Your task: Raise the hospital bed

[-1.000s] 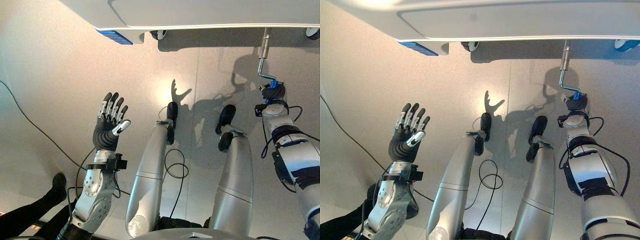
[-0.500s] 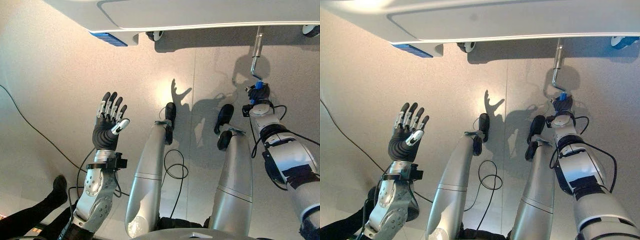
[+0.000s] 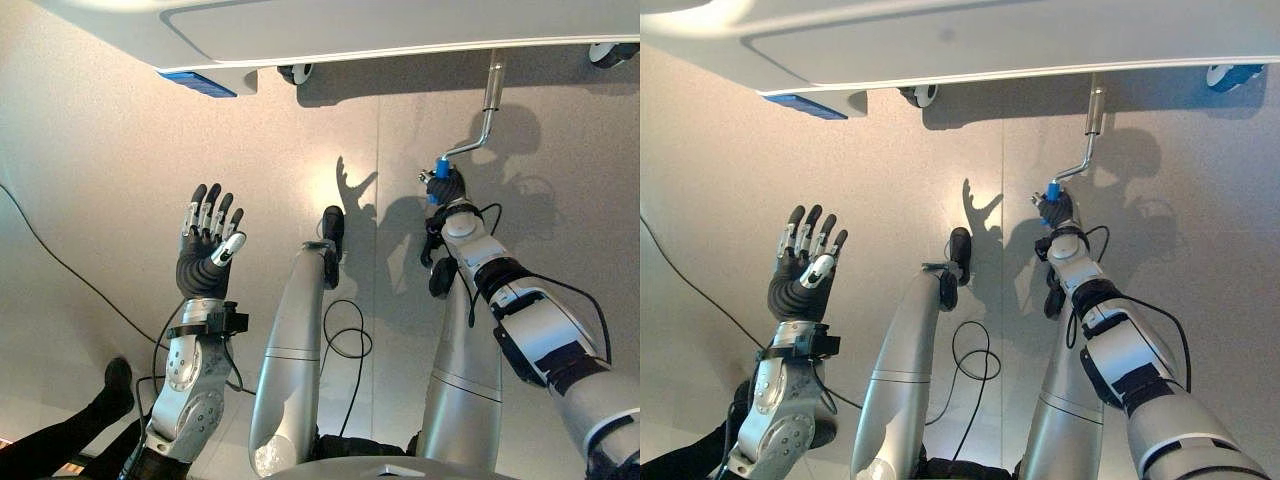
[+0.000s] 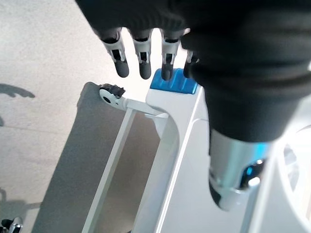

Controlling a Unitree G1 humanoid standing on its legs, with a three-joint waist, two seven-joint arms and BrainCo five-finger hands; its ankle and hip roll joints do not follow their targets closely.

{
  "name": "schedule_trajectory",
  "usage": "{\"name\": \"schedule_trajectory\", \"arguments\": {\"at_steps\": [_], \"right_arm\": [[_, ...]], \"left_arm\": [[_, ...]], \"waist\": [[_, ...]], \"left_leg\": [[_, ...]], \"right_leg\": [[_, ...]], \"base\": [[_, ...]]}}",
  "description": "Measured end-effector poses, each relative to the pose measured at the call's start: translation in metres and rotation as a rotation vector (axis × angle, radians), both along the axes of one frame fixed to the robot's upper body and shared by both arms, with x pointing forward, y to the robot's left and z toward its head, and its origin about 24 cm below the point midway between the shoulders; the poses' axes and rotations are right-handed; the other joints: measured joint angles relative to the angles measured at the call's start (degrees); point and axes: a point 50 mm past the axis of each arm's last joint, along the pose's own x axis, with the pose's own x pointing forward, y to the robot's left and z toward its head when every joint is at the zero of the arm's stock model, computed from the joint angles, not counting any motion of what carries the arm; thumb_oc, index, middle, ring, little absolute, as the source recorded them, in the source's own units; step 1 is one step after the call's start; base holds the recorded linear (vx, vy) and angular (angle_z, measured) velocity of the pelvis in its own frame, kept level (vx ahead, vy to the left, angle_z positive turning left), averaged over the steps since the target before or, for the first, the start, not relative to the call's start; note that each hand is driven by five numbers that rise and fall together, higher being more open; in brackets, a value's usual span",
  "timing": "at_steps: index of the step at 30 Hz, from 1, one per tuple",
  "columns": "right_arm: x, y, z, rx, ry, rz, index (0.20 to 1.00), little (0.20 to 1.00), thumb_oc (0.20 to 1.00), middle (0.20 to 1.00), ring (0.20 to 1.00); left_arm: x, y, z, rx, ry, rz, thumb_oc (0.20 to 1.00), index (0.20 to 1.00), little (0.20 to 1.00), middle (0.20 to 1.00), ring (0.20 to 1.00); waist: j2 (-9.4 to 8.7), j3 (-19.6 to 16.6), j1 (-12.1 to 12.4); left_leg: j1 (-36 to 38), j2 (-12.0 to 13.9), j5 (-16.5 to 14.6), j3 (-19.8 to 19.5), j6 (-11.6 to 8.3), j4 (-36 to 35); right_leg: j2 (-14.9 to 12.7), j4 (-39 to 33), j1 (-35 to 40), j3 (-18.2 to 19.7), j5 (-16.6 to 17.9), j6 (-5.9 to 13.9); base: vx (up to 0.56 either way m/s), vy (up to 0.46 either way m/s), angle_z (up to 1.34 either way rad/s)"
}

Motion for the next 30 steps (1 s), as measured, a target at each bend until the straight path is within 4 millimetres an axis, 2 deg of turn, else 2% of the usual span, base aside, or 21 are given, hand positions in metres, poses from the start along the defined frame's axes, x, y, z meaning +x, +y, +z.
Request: {"name": "schedule_trajectory", "arguments": {"at_steps": [6,9,14,15,17,21,22,27,30], "right_arm": [[-0.018,0.025,-0.001,0.074,-0.057,0.166,0.2,0.2,0.2,0.2,0.2],[-0.028,0.028,-0.003,0.129,-0.066,0.219,0.2,0.2,0.2,0.2,0.2],[-0.057,0.019,-0.016,0.229,-0.053,0.299,0.2,0.2,0.2,0.2,0.2],[-0.063,0.013,-0.022,0.254,-0.038,0.289,0.2,0.2,0.2,0.2,0.2],[-0.07,0.013,-0.025,0.296,-0.031,0.303,0.2,0.2,0.2,0.2,0.2],[-0.08,0.015,-0.023,0.397,-0.06,0.339,0.2,0.2,0.2,0.2,0.2],[-0.082,0.012,-0.025,0.403,-0.055,0.33,0.2,0.2,0.2,0.2,0.2],[-0.097,-0.004,-0.025,0.422,-0.081,0.317,0.2,0.2,0.2,0.2,0.2],[-0.104,-0.01,-0.026,0.441,-0.1,0.301,0.2,0.2,0.2,0.2,0.2]], "left_arm": [[0.0,0.0,-0.001,-0.004,0.002,0.0,1.0,1.0,1.0,1.0,1.0],[0.0,-0.001,-0.001,-0.005,0.004,-0.003,1.0,1.0,1.0,1.0,1.0],[0.0,-0.001,-0.002,-0.004,0.009,-0.002,1.0,1.0,1.0,1.0,1.0],[0.0,-0.002,-0.002,-0.005,0.009,-0.005,1.0,1.0,1.0,1.0,1.0],[0.0,-0.002,-0.003,-0.008,0.01,-0.002,1.0,1.0,1.0,1.0,1.0],[0.0,-0.003,-0.004,-0.018,0.013,-0.001,1.0,1.0,1.0,1.0,1.0],[0.001,-0.003,-0.004,-0.017,0.01,-0.003,1.0,1.0,1.0,1.0,1.0],[0.001,-0.001,-0.005,-0.011,0.006,0.005,1.0,1.0,1.0,1.0,1.0],[0.002,0.003,-0.003,-0.005,-0.005,0.027,1.0,1.0,1.0,1.0,1.0]], "waist": [[-0.01,0.0,-0.28],[-0.02,-0.01,-0.4],[-0.13,0.02,-0.86],[-0.2,0.07,-1.67],[-0.2,0.04,-1.43],[-0.25,0.06,-1.95],[-0.41,0.15,-2.84],[-0.55,0.12,-3.64],[-1.23,0.2,-4.57]], "left_leg": [[0.04,0.61,-0.25,-0.35,-0.65,0.46],[0.15,0.66,-0.17,-0.37,-0.95,0.41],[1.53,0.57,-0.37,-0.42,-0.67,0.13],[2.06,0.59,-0.33,-0.46,-0.58,-0.04],[2.61,0.51,-0.16,-0.35,-0.39,-0.54],[5.32,0.44,1.27,0.19,0.21,-4.67],[5.72,0.47,1.27,0.3,0.29,-4.9],[9.71,0.2,2.46,1.77,1.85,-10.36],[9.98,0.1,2.33,2.44,2.42,-10.62]], "right_leg": [[0.56,0.46,0.03,-0.37,-0.3,-0.53],[0.57,0.59,0.08,-0.43,-0.41,-0.66],[0.5,0.3,1.58,-0.48,-0.52,-0.5],[0.56,-0.02,2.17,-0.53,-0.44,-0.42],[0.44,-0.43,2.68,-0.44,-0.33,-0.26],[0.58,-5.21,5.63,-0.62,0.91,1.19],[0.56,-5.58,6.09,-0.59,1.23,0.95],[0.64,-13.09,10.86,-0.32,4.14,2.42],[0.53,-14.37,11.62,0.01,4.67,2.91]], "base": [[0.0,-0.004,-0.02],[0.0,0.0,0.0],[0.0,0.0,0.0],[0.0,0.0,0.0],[0.0,0.0,0.0],[-0.03,0.009,-0.04],[-0.05,0.032,0.02],[-0.01,0.007,-0.07],[0.0,-0.002,-0.01]]}}
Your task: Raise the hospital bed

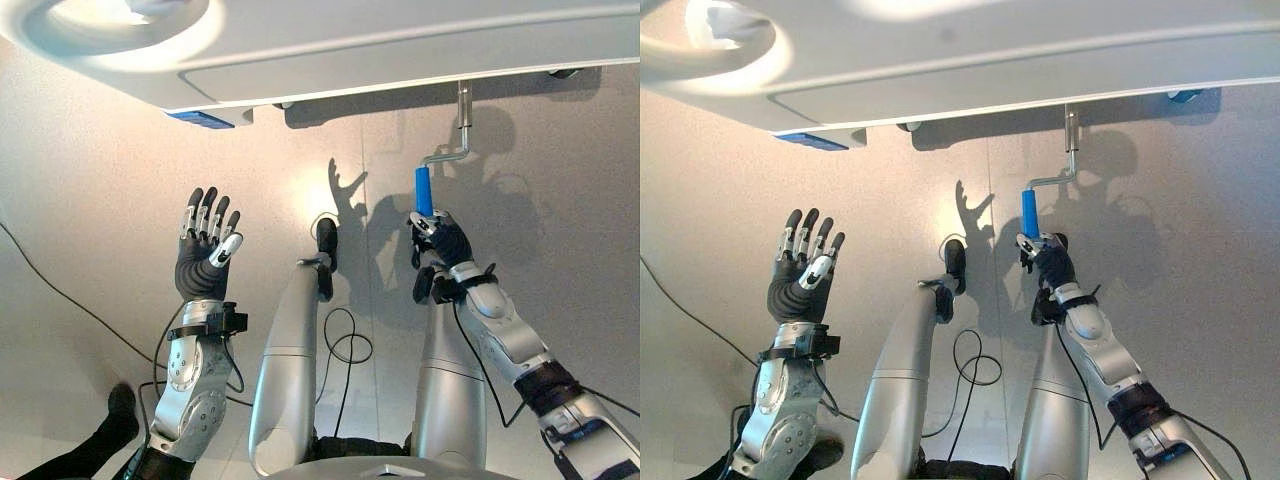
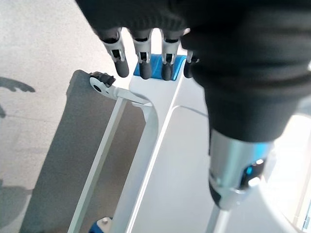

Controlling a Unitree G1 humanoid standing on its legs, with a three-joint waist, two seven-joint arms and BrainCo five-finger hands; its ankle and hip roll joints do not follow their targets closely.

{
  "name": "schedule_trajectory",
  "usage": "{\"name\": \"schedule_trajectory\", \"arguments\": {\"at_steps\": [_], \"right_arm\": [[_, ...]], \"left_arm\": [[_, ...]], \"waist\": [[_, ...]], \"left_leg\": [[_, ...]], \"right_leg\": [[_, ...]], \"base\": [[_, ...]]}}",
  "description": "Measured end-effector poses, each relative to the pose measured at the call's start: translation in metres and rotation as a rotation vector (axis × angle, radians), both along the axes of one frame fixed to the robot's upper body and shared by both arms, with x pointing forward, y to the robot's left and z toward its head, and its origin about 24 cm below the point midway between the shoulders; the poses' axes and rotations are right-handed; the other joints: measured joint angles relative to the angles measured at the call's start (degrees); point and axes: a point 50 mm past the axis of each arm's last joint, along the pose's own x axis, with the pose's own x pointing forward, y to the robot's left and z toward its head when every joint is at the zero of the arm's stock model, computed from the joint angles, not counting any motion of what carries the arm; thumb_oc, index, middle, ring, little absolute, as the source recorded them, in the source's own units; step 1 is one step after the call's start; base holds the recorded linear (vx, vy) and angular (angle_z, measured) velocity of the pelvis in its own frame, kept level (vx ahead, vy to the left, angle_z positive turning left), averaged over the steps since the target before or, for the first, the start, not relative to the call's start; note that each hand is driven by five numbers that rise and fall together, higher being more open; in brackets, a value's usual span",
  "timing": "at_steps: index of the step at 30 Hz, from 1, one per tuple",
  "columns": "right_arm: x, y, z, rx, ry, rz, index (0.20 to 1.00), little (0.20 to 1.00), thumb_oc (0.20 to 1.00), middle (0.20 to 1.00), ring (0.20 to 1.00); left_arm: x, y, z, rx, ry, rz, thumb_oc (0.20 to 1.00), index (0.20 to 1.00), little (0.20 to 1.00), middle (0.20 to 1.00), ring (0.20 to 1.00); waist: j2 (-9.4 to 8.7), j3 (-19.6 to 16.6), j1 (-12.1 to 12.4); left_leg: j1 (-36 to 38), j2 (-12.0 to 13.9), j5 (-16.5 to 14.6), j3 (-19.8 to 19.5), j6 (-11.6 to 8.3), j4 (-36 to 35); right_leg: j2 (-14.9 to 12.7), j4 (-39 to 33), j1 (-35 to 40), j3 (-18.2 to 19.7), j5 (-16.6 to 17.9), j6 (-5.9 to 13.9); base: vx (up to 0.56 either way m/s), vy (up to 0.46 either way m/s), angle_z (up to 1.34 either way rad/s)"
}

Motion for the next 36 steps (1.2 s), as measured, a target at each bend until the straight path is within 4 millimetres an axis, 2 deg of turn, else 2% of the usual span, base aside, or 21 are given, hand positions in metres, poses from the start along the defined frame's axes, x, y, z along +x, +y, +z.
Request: {"name": "schedule_trajectory", "arguments": {"at_steps": [4,9,14,17,19,20,23,24,27,35,36], "right_arm": [[-0.001,-0.006,0.001,0.016,-0.015,-0.028,0.2,0.2,0.2,0.2,0.2],[-0.002,-0.015,0.007,0.052,-0.055,-0.081,0.2,0.2,0.2,0.2,0.2],[-0.001,-0.023,0.013,0.083,-0.097,-0.145,0.2,0.2,0.2,0.2,0.2],[-0.001,-0.035,0.02,0.098,-0.129,-0.225,0.2,0.2,0.2,0.2,0.2],[0.001,-0.061,0.045,0.153,-0.259,-0.375,0.2,0.2,0.2,0.2,0.2],[0.002,-0.077,0.068,0.159,-0.356,-0.445,0.2,0.2,0.2,0.2,0.2],[0.001,-0.1,0.104,0.129,-0.494,-0.528,0.2,0.2,0.2,0.2,0.2],[0.0,-0.103,0.11,0.121,-0.514,-0.541,0.2,0.2,0.2,0.2,0.2],[0.002,-0.109,0.111,0.102,-0.511,-0.577,0.2,0.2,0.2,0.2,0.2],[0.006,-0.124,0.093,0.059,-0.428,-0.673,0.2,0.2,0.2,0.2,0.2],[0.006,-0.126,0.089,0.048,-0.411,-0.692,0.482,0.482,0.482,0.482,0.482]], "left_arm": [[0.0,0.004,0.002,0.005,-0.013,0.013,1.0,1.0,1.0,1.0,1.0],[0.0,0.005,0.002,0.007,-0.014,0.016,1.0,1.0,1.0,1.0,1.0],[-0.001,0.013,0.005,0.013,-0.026,0.048,1.0,1.0,1.0,1.0,1.0],[-0.003,0.018,0.007,0.013,-0.037,0.072,1.0,1.0,1.0,1.0,1.0],[-0.006,0.022,0.005,0.015,-0.03,0.087,1.0,1.0,1.0,1.0,1.0],[-0.007,0.022,0.005,0.014,-0.031,0.088,1.0,1.0,1.0,1.0,1.0],[-0.008,0.021,0.005,0.015,-0.036,0.082,1.0,1.0,1.0,1.0,1.0],[-0.008,0.021,0.006,0.015,-0.038,0.08,1.0,1.0,1.0,1.0,1.0],[-0.008,0.02,0.008,0.014,-0.049,0.076,1.0,1.0,1.0,1.0,1.0],[-0.009,0.02,0.009,0.014,-0.054,0.073,1.0,1.0,1.0,1.0,1.0],[-0.009,0.02,0.009,0.017,-0.053,0.072,1.0,1.0,1.0,1.0,1.0]], "waist": [[-0.32,0.06,-0.24],[-2.08,0.05,-0.39],[-2.88,0.09,-0.73],[-3.1,0.11,-1.03],[-3.41,0.05,-1.91],[-3.93,0.09,-2.04],[-4.52,0.03,-2.71],[-4.65,0.04,-3.06],[-4.74,0.04,-2.96],[-4.7,0.04,-2.67],[-4.7,0.04,-2.53]], "left_leg": [[0.04,-0.03,-0.4,0.11,0.49,0.48],[0.12,-0.14,-0.57,0.2,0.84,0.51],[0.09,-0.38,-0.45,0.34,1.12,0.44],[-0.06,-0.59,-0.37,0.41,1.3,0.43],[-0.07,-0.63,-0.4,0.69,1.59,0.39],[-0.06,-0.56,-0.45,1.04,1.68,0.4],[-0.05,-0.54,-0.46,1.14,1.68,0.39],[-0.05,-0.55,-0.48,1.07,1.61,0.4],[-0.04,-0.19,-0.77,1.02,1.01,0.76],[0.0,0.33,-1.59,1.14,0.8,2.21],[0.0,0.39,-1.6,1.17,0.82,2.37]], "right_leg": [[0.01,-0.5,0.51,0.14,0.14,0.41],[0.05,-0.79,0.61,0.51,0.41,0.73],[-0.03,-1.79,0.85,0.86,0.75,1.28],[-0.12,-2.32,0.97,1.03,0.95,1.61],[-0.28,-2.62,1.01,1.13,1.01,1.71],[-0.41,-2.68,0.84,1.23,1.09,1.85],[-0.47,-2.49,0.71,1.27,1.17,1.88],[-0.39,-2.3,0.71,1.28,1.27,1.74],[0.04,-1.97,0.56,1.35,1.33,1.43],[0.2,-0.32,0.34,1.35,0.56,1.03],[0.21,-0.23,0.3,1.35,0.57,1.02]], "base": [[0.0,-0.007,-0.02],[0.0,0.0,0.0],[0.01,-0.007,-0.03],[0.0,0.0,0.0],[0.01,-0.005,-0.04],[0.03,-0.012,-0.09],[0.01,-0.006,-0.01],[0.02,-0.008,0.05],[0.01,-0.002,-0.04],[0.0,-0.001,-0.01],[0.0,0.0,0.0]]}}
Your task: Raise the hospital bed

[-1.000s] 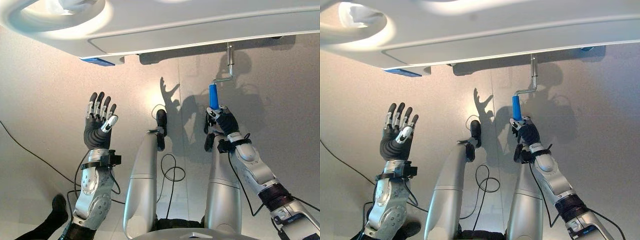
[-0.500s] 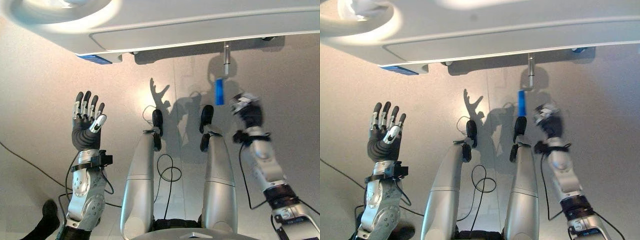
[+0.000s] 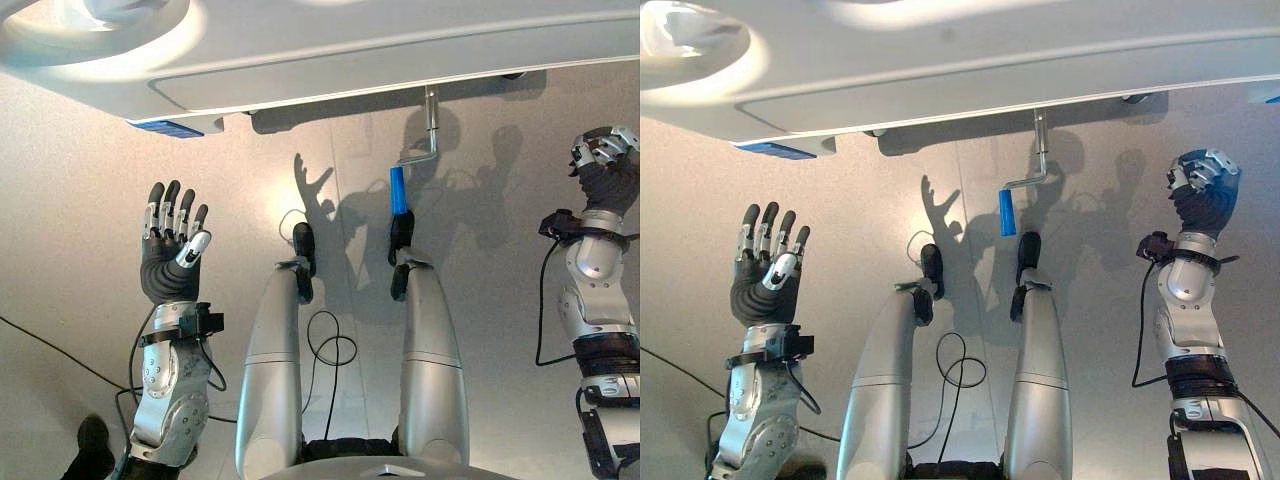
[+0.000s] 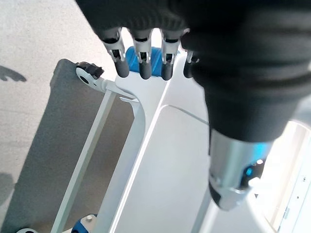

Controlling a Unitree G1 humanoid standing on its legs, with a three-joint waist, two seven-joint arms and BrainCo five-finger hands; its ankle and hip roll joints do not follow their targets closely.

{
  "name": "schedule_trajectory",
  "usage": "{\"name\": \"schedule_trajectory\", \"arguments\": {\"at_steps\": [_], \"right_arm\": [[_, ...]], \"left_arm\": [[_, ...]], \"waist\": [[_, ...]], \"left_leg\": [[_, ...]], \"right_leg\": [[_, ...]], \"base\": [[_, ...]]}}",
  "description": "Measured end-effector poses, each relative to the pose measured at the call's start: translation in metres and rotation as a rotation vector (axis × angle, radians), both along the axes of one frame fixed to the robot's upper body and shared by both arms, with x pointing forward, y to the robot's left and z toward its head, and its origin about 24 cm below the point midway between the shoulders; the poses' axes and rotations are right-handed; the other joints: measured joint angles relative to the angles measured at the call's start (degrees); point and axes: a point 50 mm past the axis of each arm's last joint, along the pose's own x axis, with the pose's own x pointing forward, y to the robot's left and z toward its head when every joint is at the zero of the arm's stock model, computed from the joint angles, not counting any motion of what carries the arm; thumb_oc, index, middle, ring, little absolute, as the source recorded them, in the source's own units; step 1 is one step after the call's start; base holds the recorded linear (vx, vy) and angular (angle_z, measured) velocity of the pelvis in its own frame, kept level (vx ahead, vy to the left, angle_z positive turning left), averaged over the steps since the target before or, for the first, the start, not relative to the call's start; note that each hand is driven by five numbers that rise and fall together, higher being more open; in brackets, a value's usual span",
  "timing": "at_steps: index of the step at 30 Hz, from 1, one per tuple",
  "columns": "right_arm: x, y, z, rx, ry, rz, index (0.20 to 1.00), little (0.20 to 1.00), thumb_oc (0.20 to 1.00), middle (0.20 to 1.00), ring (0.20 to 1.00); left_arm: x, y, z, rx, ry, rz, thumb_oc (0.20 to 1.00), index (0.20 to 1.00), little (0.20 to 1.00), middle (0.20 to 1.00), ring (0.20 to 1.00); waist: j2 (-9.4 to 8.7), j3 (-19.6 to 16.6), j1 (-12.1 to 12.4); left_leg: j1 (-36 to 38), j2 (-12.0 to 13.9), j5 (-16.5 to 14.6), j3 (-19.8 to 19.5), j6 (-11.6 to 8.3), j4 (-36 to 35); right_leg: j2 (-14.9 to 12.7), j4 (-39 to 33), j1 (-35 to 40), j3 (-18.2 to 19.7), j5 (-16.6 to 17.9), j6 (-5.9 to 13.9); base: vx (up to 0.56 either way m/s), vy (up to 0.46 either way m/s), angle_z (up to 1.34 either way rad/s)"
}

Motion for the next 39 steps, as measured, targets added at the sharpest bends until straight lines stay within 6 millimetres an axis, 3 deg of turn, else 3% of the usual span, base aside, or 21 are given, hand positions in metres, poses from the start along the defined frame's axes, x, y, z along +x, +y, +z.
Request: {"name": "schedule_trajectory", "arguments": {"at_steps": [1,3,5,8,10,11,15,17,21,25,28,32,39], "right_arm": [[0.0,-0.001,-0.002,-0.001,0.011,-0.007,1.0,1.0,1.0,1.0,1.0],[0.001,-0.001,-0.008,-0.005,0.046,-0.017,1.0,1.0,1.0,1.0,1.0],[0.002,-0.001,-0.02,0.009,0.088,-0.029,1.0,1.0,1.0,1.0,1.0],[0.002,-0.004,-0.046,0.055,0.185,-0.056,1.0,1.0,1.0,1.0,1.0],[0.003,-0.004,-0.065,0.08,0.252,-0.065,1.0,1.0,1.0,1.0,1.0],[0.0,0.002,-0.088,0.108,0.333,-0.055,1.0,1.0,1.0,1.0,1.0],[-0.007,0.01,-0.121,0.156,0.44,-0.041,1.0,1.0,1.0,1.0,1.0],[-0.011,0.021,-0.15,0.203,0.542,-0.025,1.0,1.0,1.0,1.0,1.0],[-0.016,0.024,-0.165,0.229,0.597,-0.022,1.0,1.0,1.0,1.0,1.0],[-0.032,0.033,-0.206,0.291,0.779,-0.016,1.0,1.0,1.0,1.0,1.0],[-0.053,0.039,-0.233,0.3,0.915,0.006,1.0,1.0,1.0,1.0,1.0],[-0.095,0.042,-0.269,0.329,1.114,0.024,1.0,1.0,1.0,1.0,1.0],[-0.161,0.041,-0.302,0.328,1.361,0.045,1.0,1.0,1.0,1.0,1.0]], "left_arm": [[0.0,0.0,0.0,0.002,0.0,0.0,1.0,1.0,1.0,1.0,1.0],[0.0,0.0,-0.001,0.004,0.009,0.0,1.0,1.0,1.0,1.0,1.0],[0.004,0.002,-0.017,0.057,0.076,0.02,1.0,1.0,1.0,1.0,1.0],[0.009,0.011,-0.061,0.166,0.285,0.073,1.0,1.0,1.0,1.0,1.0],[0.007,0.023,-0.098,0.234,0.455,0.132,1.0,1.0,1.0,1.0,1.0],[0.007,0.03,-0.128,0.253,0.607,0.167,1.0,1.0,1.0,1.0,1.0],[0.004,0.033,-0.149,0.349,0.71,0.174,1.0,1.0,1.0,1.0,1.0],[0.007,0.036,-0.175,0.414,0.85,0.183,1.0,1.0,1.0,1.0,1.0],[0.006,0.036,-0.188,0.49,0.917,0.165,1.0,1.0,1.0,1.0,1.0],[-0.015,0.034,-0.221,0.526,1.122,0.125,1.0,1.0,1.0,1.0,1.0],[-0.031,0.035,-0.234,0.522,1.214,0.101,1.0,1.0,1.0,1.0,1.0],[-0.062,0.039,-0.248,0.568,1.312,0.047,1.0,1.0,1.0,1.0,1.0],[-0.095,0.024,-0.265,0.537,1.415,-0.033,1.0,1.0,1.0,1.0,1.0]], "waist": [[0.01,0.0,0.04],[0.03,-0.01,0.13],[0.08,-0.01,0.36],[0.13,-0.01,0.84],[0.32,-0.03,0.71],[0.39,-0.24,0.97],[0.41,-0.2,0.79],[0.43,-0.24,0.7],[0.5,-0.59,0.71],[0.61,-0.56,0.82],[0.67,-1.09,0.93],[0.74,-8.35,0.95],[1.11,-20.26,0.97]], "left_leg": [[0.0,-0.01,-0.04,0.0,0.07,0.0],[0.06,0.02,-0.13,0.06,0.24,0.0],[1.02,0.08,0.0,0.31,0.17,-0.48],[3.95,0.04,0.56,0.65,-0.15,-2.6],[6.58,0.26,1.49,0.85,-0.16,-5.55],[9.85,0.33,1.59,0.9,-0.25,-7.06],[16.63,0.08,1.74,0.52,-0.46,-10.57],[22.78,0.17,2.19,0.35,-0.77,-13.09],[26.51,0.15,2.74,0.47,-0.91,-15.67],[35.96,0.14,3.49,0.32,-1.03,-19.86],[43.09,0.18,4.04,-0.07,-1.38,-24.47],[48.26,-0.05,6.34,-1.33,-2.48,-31.22],[58.08,0.41,9.12,-1.57,-3.23,-41.66]], "right_leg": [[-0.01,0.0,-0.03,0.0,0.0,0.0],[-0.05,-0.01,-0.02,0.0,0.02,-0.01],[-0.08,-0.44,0.76,0.0,0.17,-0.08],[-0.06,-2.36,3.38,-0.19,0.73,-0.26],[-0.01,-5.7,6.29,-0.99,1.97,-0.37],[-0.03,-7.1,9.49,-1.3,1.92,-0.39],[-0.1,-10.28,16.36,-2.14,1.94,-0.44],[-0.07,-13.14,22.85,-2.97,2.28,-0.48],[-0.18,-15.67,26.7,-3.79,2.73,-0.42],[-0.1,-19.53,36.48,-5.06,3.78,-0.51],[-0.31,-23.74,43.67,-6.77,3.55,-0.25],[-0.08,-28.69,48.63,-9.62,4.83,-0.7],[1.4,-37.54,58.16,-11.38,6.05,-0.46]], "base": [[0.0,-0.013,-0.03],[0.0,0.0,0.0],[-0.04,-0.001,-0.04],[-0.08,-0.006,-0.05],[-0.07,-0.02,-0.04],[-0.06,-0.011,-0.01],[-0.01,-0.031,0.02],[-0.01,-0.017,0.0],[-0.01,-0.025,0.02],[0.02,-0.037,0.04],[0.11,-0.056,0.09],[0.12,-0.037,0.1],[0.08,-0.034,0.04]]}}
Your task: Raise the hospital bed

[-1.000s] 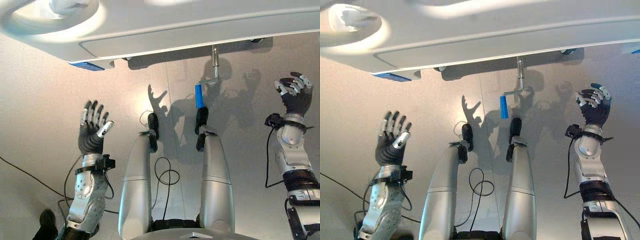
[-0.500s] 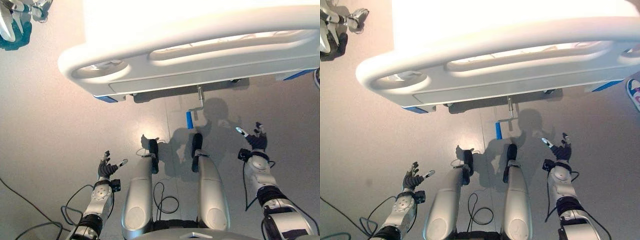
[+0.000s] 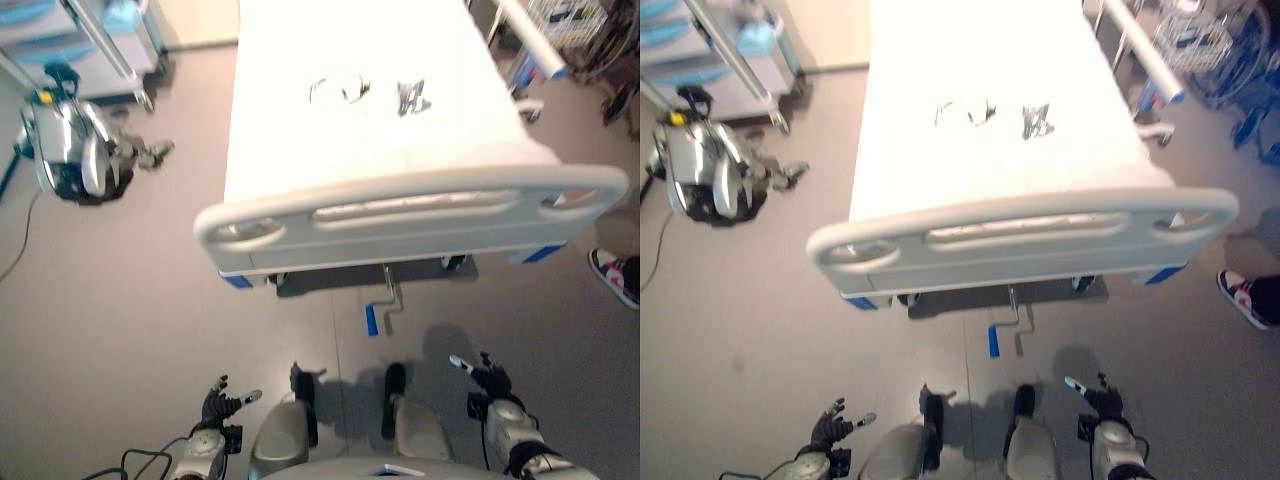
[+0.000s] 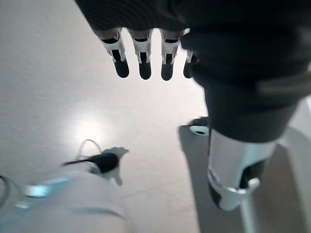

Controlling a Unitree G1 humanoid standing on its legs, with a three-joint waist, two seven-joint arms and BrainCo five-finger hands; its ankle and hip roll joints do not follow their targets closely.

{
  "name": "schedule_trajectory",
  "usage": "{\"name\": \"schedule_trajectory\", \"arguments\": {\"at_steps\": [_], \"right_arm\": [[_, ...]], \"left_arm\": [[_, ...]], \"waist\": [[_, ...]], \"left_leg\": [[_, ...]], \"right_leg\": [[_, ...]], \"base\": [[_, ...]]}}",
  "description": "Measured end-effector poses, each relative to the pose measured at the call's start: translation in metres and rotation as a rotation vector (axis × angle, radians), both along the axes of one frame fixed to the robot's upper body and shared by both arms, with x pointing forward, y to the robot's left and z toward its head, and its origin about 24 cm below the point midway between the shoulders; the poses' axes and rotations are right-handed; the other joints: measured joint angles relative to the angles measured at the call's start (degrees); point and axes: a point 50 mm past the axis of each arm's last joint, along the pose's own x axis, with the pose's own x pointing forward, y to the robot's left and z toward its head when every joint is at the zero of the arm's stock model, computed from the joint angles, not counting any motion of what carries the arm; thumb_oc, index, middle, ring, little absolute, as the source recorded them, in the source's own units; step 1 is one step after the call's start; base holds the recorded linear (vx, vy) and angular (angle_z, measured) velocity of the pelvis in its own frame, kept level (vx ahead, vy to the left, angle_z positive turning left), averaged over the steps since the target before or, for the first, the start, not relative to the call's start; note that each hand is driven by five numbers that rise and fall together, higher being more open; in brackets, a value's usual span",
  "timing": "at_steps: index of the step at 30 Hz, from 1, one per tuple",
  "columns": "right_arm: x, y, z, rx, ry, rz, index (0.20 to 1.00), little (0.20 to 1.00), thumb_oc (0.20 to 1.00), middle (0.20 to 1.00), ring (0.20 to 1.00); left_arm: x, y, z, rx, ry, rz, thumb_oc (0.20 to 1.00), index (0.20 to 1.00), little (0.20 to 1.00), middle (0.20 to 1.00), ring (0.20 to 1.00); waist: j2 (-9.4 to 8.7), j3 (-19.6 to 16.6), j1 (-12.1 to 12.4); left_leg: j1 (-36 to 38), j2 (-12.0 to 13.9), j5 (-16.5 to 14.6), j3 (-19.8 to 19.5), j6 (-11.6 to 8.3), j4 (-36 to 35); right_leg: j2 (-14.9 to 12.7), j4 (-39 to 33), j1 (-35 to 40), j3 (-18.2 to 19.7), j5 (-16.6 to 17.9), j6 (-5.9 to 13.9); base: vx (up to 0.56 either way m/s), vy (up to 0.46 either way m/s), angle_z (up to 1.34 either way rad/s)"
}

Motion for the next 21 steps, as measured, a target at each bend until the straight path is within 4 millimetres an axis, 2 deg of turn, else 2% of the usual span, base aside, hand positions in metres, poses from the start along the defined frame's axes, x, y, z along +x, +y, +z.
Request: {"name": "schedule_trajectory", "arguments": {"at_steps": [1,4,9,14,21], "right_arm": [[-0.011,0.001,-0.004,-0.001,0.04,0.028,1.0,1.0,1.0,1.0,1.0],[-0.022,0.001,-0.009,0.004,0.099,0.042,1.0,1.0,1.0,1.0,1.0],[-0.032,0.001,-0.014,0.013,0.164,0.06,1.0,1.0,1.0,1.0,1.0],[-0.042,0.003,-0.017,0.034,0.195,0.073,1.0,1.0,1.0,1.0,1.0],[-0.049,0.011,-0.021,0.059,0.215,0.094,1.0,1.0,1.0,1.0,1.0]], "left_arm": [[-0.008,0.0,-0.002,-0.002,0.024,-0.009,1.0,1.0,1.0,1.0,1.0],[-0.013,0.0,-0.005,-0.005,0.053,-0.034,1.0,1.0,1.0,1.0,1.0],[-0.018,0.001,-0.006,-0.013,0.08,-0.038,1.0,1.0,1.0,1.0,1.0],[-0.032,0.002,-0.01,-0.011,0.139,-0.049,1.0,1.0,1.0,1.0,1.0],[-0.045,0.002,-0.013,-0.012,0.181,-0.058,1.0,1.0,1.0,1.0,1.0]], "waist": [[-0.37,-2.79,-0.01],[-0.61,-6.2,-0.03],[-0.4,-7.5,-0.03],[0.16,-8.28,-0.02],[-0.28,-10.11,-0.02]], "left_leg": [[1.0,0.07,0.01,0.12,-0.07,-1.28],[2.47,0.05,0.21,0.35,-0.05,-2.74],[3.99,-0.13,0.35,0.54,0.25,-4.33],[5.87,0.05,0.61,0.52,0.05,-5.86],[7.27,-0.02,0.61,0.38,-0.02,-6.92]], "right_leg": [[0.4,-1.22,1.25,-0.03,0.15,0.05],[0.4,-2.29,2.26,-0.01,0.24,0.18],[0.34,-2.84,3.26,0.12,0.25,0.24],[0.53,-4.46,5.31,0.0,0.38,0.03],[0.6,-6.09,7.29,-0.63,0.52,0.23]], "base": [[0.0,0.0,0.0],[0.01,-0.006,-0.01],[0.01,0.001,0.0],[0.06,-0.002,0.01],[0.05,0.006,0.03]]}}
